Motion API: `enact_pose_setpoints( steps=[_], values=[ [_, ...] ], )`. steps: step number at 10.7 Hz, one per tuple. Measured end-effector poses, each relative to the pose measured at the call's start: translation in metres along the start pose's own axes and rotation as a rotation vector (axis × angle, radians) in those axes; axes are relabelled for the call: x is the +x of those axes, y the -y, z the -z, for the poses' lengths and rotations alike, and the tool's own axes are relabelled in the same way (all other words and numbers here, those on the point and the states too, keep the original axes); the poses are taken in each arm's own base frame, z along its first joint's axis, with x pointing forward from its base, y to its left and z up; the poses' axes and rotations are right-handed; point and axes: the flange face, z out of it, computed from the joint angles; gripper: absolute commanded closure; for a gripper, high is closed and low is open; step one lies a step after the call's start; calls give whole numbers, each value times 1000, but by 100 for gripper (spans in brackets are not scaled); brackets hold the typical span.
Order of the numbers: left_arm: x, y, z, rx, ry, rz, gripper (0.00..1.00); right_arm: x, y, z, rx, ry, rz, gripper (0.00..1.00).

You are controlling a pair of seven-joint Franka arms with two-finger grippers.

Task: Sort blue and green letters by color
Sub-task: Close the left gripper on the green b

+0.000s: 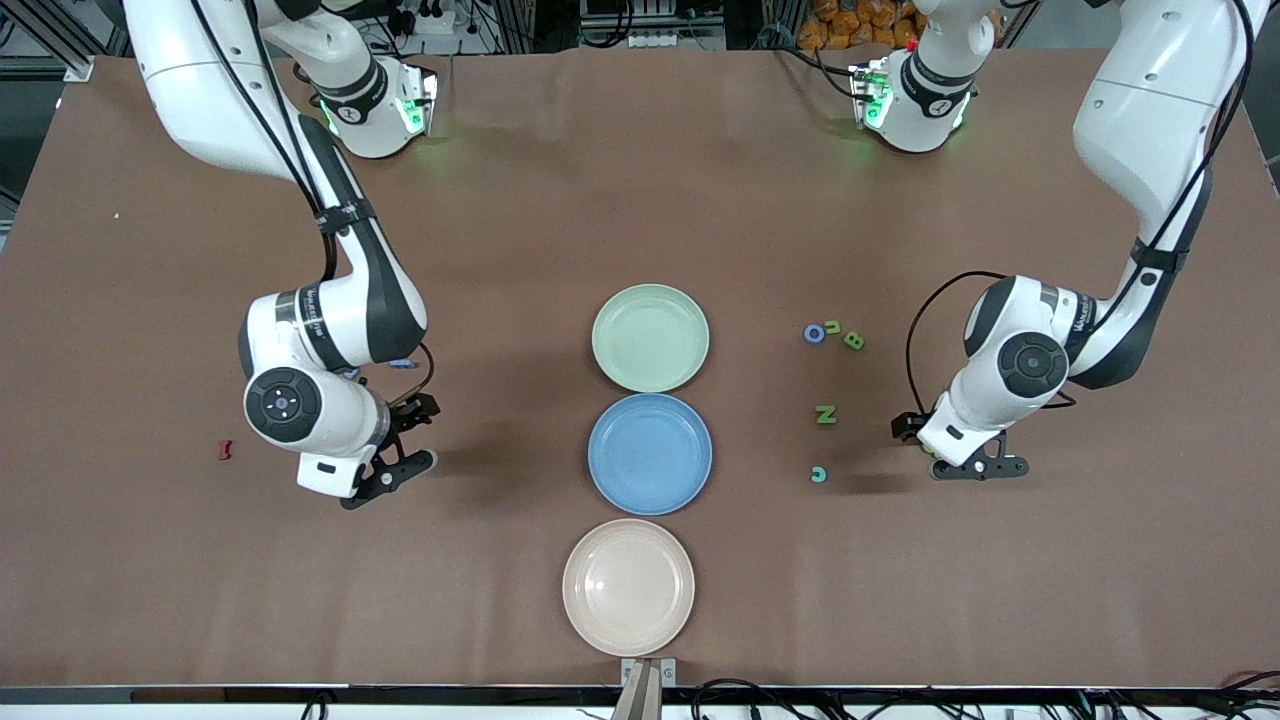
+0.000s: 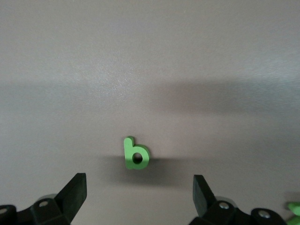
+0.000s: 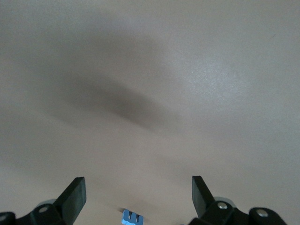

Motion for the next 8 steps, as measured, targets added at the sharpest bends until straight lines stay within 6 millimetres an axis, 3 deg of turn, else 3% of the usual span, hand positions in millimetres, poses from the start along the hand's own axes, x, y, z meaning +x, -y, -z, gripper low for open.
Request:
enact_pose_setpoints(
  steps=[4,8],
  values=[
    [-1,0,-20,-12,15,2,0,2,5,-5,1,9,8,0],
    [0,2,-22,-11,14,6,0,3,6,-18,5,27,10,0]
  ],
)
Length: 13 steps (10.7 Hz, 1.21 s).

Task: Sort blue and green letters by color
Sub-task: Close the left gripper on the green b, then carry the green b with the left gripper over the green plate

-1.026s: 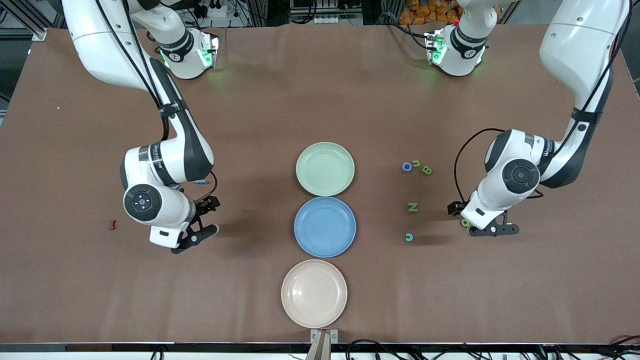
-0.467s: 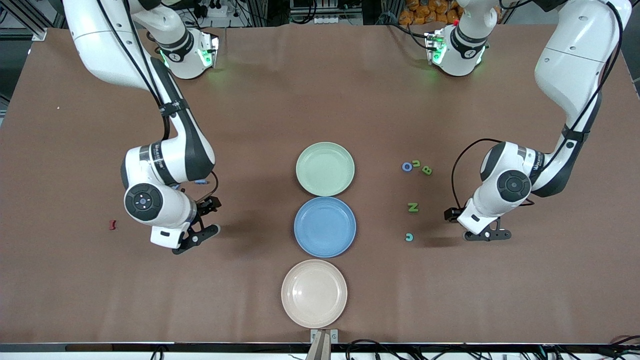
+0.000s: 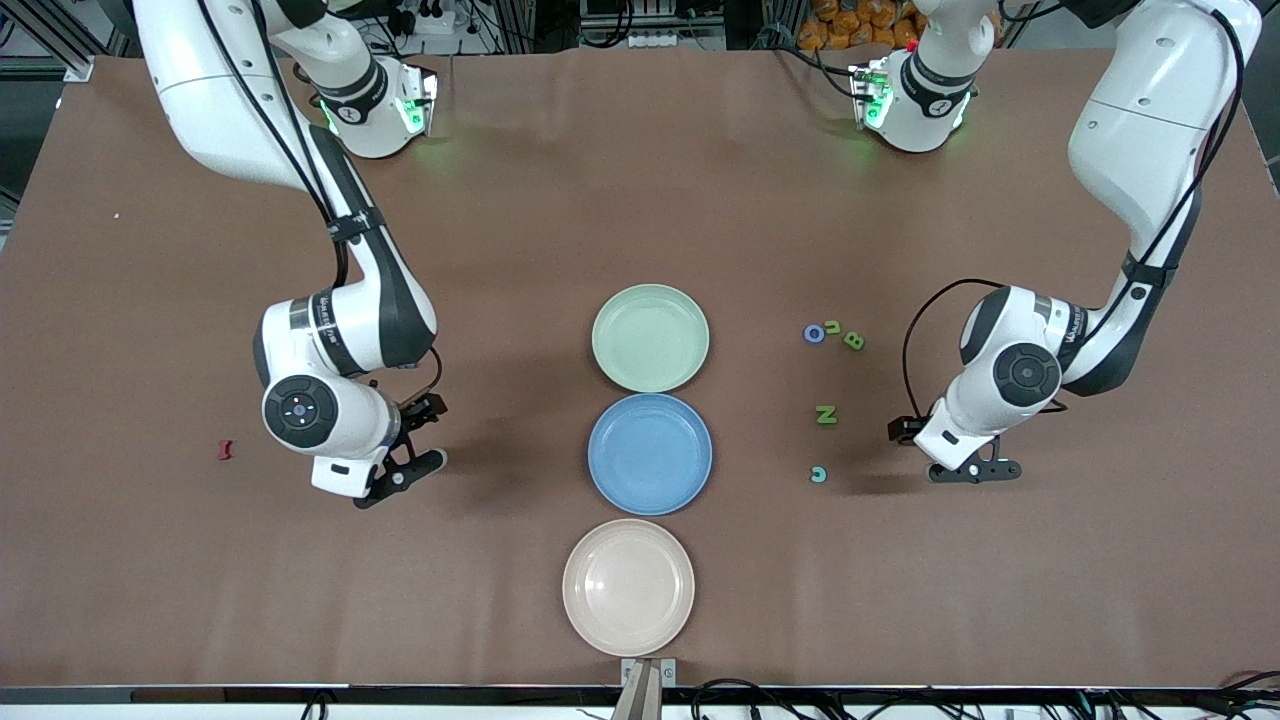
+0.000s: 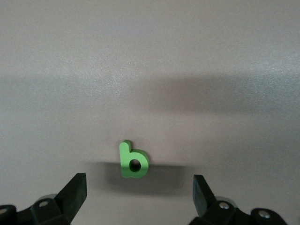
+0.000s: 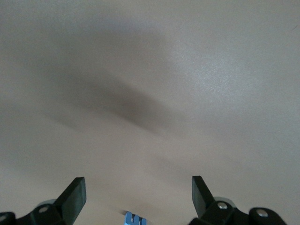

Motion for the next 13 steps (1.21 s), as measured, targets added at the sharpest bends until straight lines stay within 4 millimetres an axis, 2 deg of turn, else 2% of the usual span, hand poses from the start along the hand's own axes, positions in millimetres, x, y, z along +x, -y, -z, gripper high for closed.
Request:
enact_pose_setpoints(
  steps=[5,6,7,8,13],
  values=[
    [7,8,-9,-5,3,14,0,0,0,0,0,-1,0,0],
    [7,7,-11,-9,-1,14,3,0,0,0,0,-1,0,0],
    [7,7,-13,-12,-3,14,90,0,0,0,0,-1,0,0],
    [7,6,-14,-13,-2,14,100,0,0,0,0,-1,0,0],
    [12,8,-9,-18,-15,19,100,0,0,0,0,-1,0,0]
  ],
)
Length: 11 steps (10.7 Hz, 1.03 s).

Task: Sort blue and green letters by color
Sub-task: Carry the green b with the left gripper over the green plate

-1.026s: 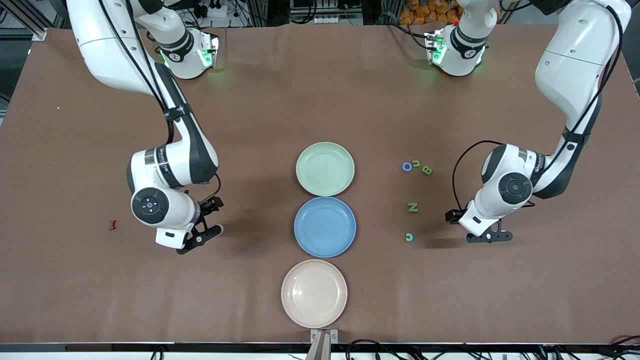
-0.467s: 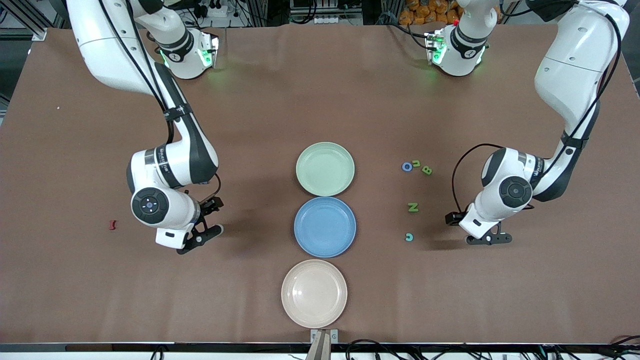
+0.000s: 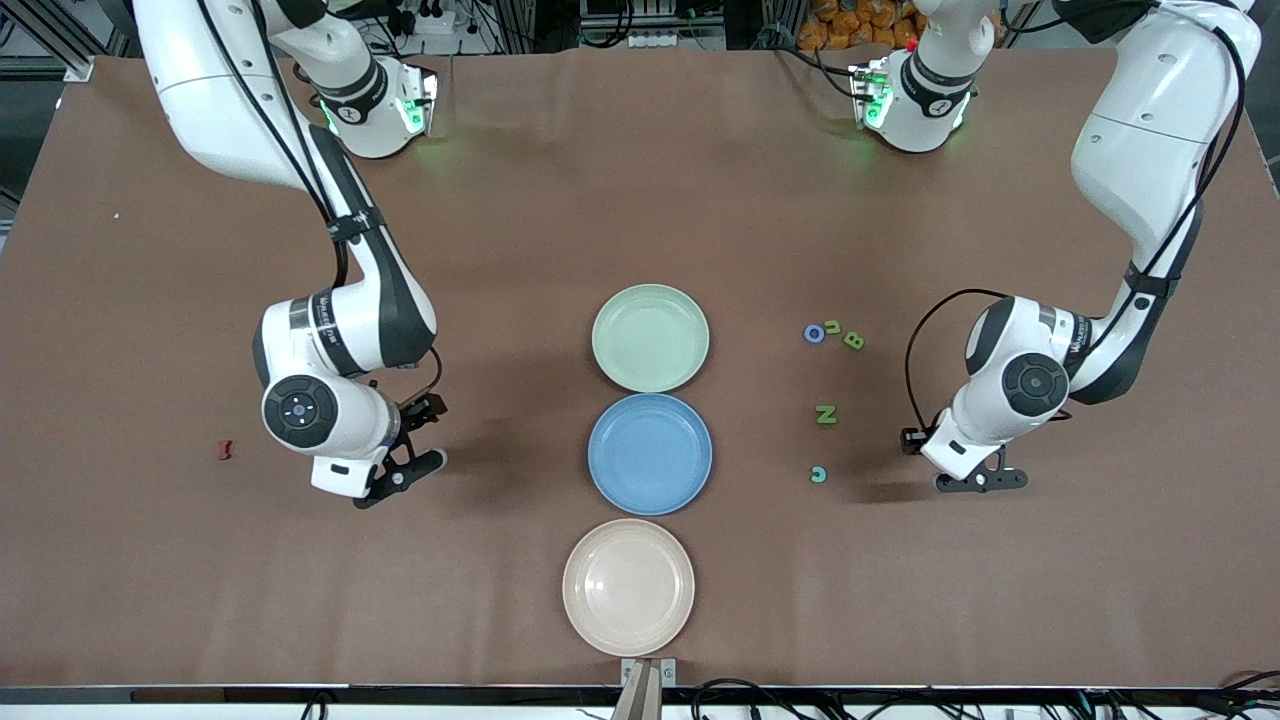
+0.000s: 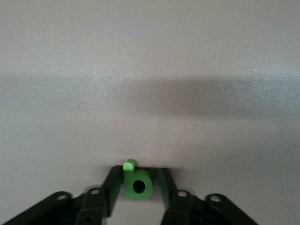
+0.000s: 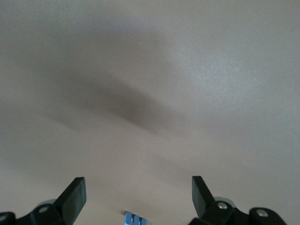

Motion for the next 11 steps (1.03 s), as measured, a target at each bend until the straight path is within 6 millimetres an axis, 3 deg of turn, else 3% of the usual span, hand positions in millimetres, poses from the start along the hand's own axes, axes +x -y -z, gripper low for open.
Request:
enact_pose_setpoints(
  steps=[5,7,9,11],
  values=[
    [2,0,3,-1,-7,2,100,-1,-4,0,-1,1,-6,0],
    [3,-10,10,-17,-20,-5,100,-2,-8,2,-1,6,-8,0],
    [-1,-41,27,-51,-35,4,100,-5,-16,3,-2,8,-11,0],
    [-19,-91,50,-87,-25,37,100,-6,-19,3,-2,9,-9,0]
  ],
)
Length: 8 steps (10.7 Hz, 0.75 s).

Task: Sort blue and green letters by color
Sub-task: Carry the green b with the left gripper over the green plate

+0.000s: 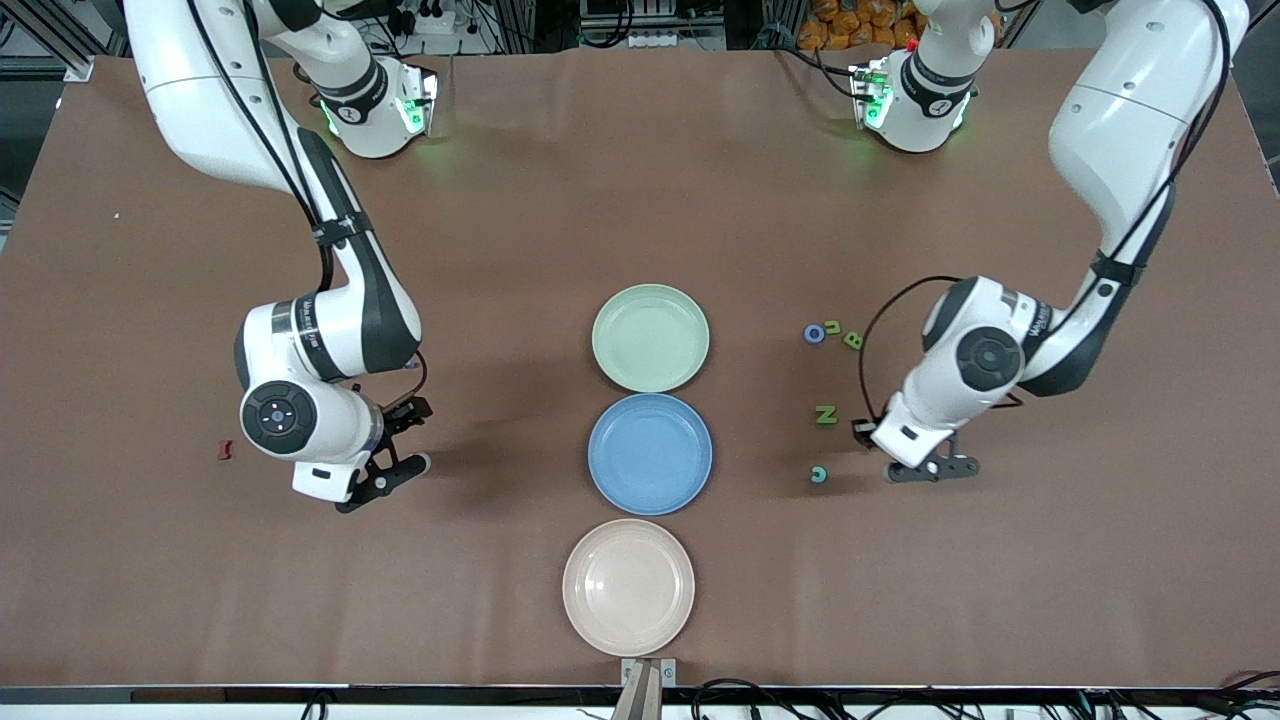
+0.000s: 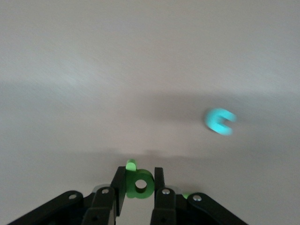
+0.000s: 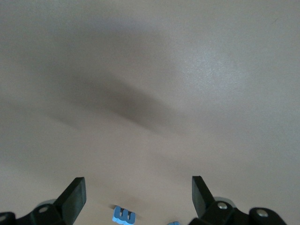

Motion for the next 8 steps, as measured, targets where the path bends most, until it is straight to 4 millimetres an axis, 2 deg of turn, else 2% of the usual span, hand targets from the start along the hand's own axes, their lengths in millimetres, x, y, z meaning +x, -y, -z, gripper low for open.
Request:
enact_pose_setpoints(
  steps=[3,5,6,8],
  values=[
    [-49,-87,24,-11,80,52,100,0,1,-1,2,3,1,0],
    [-79,-130,33,0,115,78,100,-1,-3,-1,2,5,-5,0],
    [-96,-152,33,7,122,92,100,-4,-11,-1,4,6,-8,0],
    [-138,-201,31,23,130,114,100,-17,-48,-4,16,8,28,0]
  ],
)
